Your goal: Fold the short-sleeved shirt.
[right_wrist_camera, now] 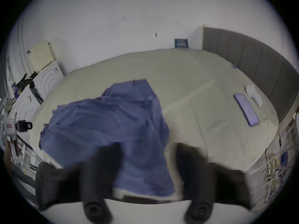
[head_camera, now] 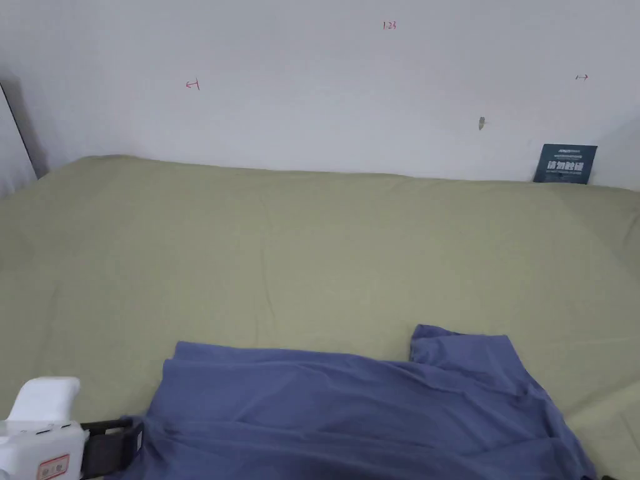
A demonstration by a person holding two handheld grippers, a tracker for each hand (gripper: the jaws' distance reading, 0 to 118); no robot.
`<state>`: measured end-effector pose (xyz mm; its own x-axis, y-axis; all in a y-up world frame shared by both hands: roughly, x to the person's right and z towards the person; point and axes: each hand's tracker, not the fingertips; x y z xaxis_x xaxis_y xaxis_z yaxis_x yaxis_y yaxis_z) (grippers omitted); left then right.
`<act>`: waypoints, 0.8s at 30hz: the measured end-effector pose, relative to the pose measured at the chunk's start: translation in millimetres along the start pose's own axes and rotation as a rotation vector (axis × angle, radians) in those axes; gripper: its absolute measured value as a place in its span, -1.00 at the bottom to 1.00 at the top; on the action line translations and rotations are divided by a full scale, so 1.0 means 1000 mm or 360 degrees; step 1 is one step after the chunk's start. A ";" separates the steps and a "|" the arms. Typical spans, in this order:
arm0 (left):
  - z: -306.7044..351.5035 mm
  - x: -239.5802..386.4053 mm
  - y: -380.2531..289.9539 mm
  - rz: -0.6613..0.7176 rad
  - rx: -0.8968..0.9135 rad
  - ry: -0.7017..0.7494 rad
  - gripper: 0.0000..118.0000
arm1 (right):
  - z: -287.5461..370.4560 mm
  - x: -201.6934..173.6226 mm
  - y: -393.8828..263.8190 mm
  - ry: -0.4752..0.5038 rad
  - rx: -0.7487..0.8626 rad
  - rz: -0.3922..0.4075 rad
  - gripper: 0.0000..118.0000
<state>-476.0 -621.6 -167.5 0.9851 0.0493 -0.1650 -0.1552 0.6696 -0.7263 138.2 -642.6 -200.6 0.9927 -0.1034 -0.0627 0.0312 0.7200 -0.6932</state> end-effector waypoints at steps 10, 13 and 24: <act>-0.108 0.022 0.078 -0.0004 -0.0047 -0.0025 -1.00 | -0.060 -0.016 0.052 -0.0038 0.0036 -0.0008 -1.00; -0.144 0.025 0.097 -0.0030 -0.0136 0.0001 -0.90 | -0.077 -0.016 0.059 -0.0045 0.0006 -0.0010 -1.00; -0.229 0.020 0.103 -0.0077 -0.0359 0.0124 0.88 | -0.117 0.000 0.073 -0.0080 -0.0113 0.0038 -1.00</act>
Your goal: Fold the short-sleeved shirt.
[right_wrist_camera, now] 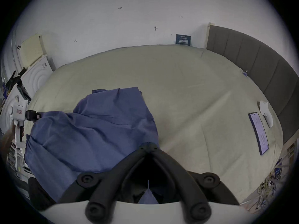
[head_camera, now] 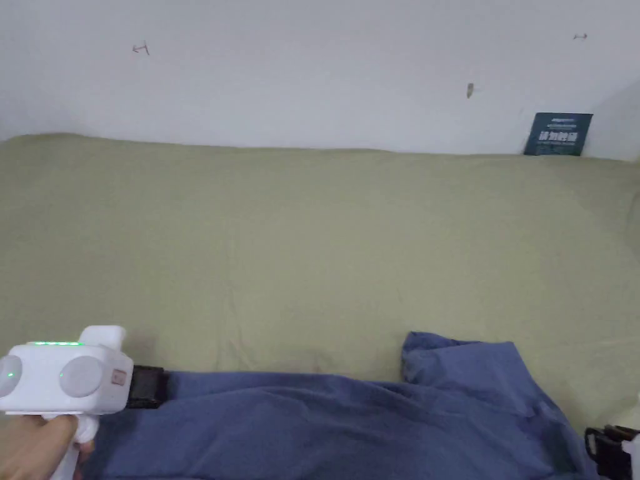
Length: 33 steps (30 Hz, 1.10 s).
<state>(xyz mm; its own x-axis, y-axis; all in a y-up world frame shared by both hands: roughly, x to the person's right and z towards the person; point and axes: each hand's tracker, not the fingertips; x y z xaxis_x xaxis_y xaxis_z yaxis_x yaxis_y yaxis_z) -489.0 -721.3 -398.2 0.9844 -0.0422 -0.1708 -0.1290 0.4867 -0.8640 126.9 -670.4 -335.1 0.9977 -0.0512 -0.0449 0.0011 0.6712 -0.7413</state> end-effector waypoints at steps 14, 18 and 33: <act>0.032 0.021 0.000 -0.0022 0.0045 -0.0121 -0.96 | -0.085 0.000 0.063 0.0047 -0.0233 0.0039 0.83; 0.031 0.019 0.001 -0.0018 0.0044 -0.0124 -0.96 | -0.117 -0.003 0.062 -0.0026 -0.0431 0.0144 0.65; 0.127 -0.012 -0.008 0.0018 0.0261 -0.0216 -0.97 | 0.032 -0.007 0.079 0.0158 -0.0037 0.0003 -1.00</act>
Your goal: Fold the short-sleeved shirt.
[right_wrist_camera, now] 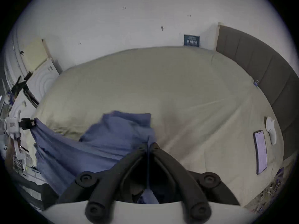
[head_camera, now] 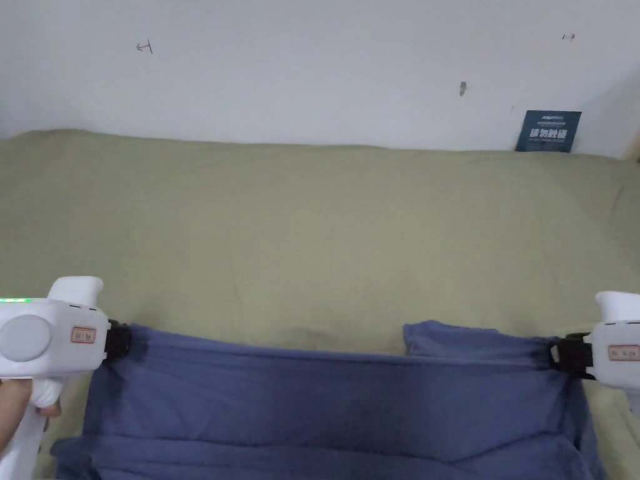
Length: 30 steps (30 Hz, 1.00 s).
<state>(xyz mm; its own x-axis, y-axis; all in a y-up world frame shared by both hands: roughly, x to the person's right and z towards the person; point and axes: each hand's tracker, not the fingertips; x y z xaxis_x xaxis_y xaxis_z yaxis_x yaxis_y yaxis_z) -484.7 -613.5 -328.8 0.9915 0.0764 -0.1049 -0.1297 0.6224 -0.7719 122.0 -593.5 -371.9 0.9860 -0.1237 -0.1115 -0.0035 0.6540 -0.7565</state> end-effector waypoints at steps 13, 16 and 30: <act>0.109 -0.017 -0.110 -0.0058 0.0239 -0.0064 -0.97 | 0.103 -0.002 -0.106 0.0076 0.0146 0.0135 -1.00; 0.111 -0.022 -0.144 -0.0059 0.0234 -0.0065 -0.96 | 0.110 -0.004 -0.142 0.0081 0.0113 0.0147 -1.00; 0.086 -0.031 -0.206 0.0027 0.0108 -0.0019 0.87 | 0.081 0.010 -0.203 0.0033 -0.0035 0.0029 0.92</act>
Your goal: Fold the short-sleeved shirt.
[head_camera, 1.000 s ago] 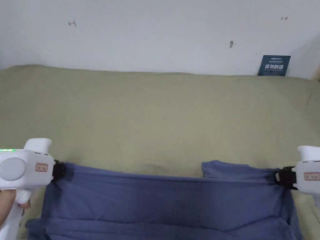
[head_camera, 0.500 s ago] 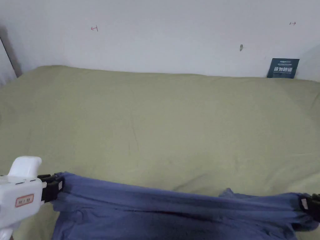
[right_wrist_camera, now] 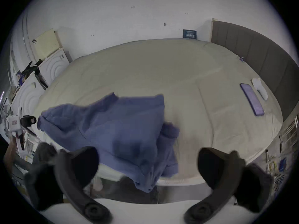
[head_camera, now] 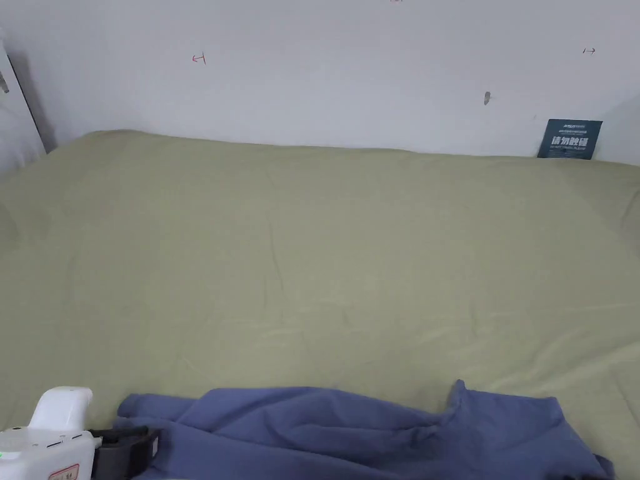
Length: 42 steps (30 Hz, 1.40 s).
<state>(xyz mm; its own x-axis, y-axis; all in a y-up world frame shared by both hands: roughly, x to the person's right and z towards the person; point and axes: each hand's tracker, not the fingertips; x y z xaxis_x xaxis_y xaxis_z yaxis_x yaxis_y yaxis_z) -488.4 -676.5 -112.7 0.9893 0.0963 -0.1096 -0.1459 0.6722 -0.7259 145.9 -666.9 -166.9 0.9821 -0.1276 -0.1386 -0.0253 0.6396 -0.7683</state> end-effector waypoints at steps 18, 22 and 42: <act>0.109 0.089 0.040 -0.0012 0.0746 0.0170 -1.00 | 0.091 -0.136 0.027 -0.0252 0.1025 0.0117 -1.00; 0.105 0.051 0.050 0.0279 0.0574 -0.0007 -1.00 | 0.094 -0.142 0.028 -0.0269 0.1036 0.0154 -1.00; -0.075 -0.086 0.043 0.0798 -0.0664 -0.1104 0.98 | 0.084 -0.172 0.035 -0.0365 0.0943 0.0208 -1.00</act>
<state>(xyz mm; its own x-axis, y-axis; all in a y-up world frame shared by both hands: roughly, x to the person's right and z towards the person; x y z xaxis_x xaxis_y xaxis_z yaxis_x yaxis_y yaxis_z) -579.6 -711.1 -185.5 0.5732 0.8066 -0.1442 -0.4109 0.1307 -0.9023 -8.2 -558.8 -117.9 0.9945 0.1028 -0.0203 -0.1045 0.9572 -0.2700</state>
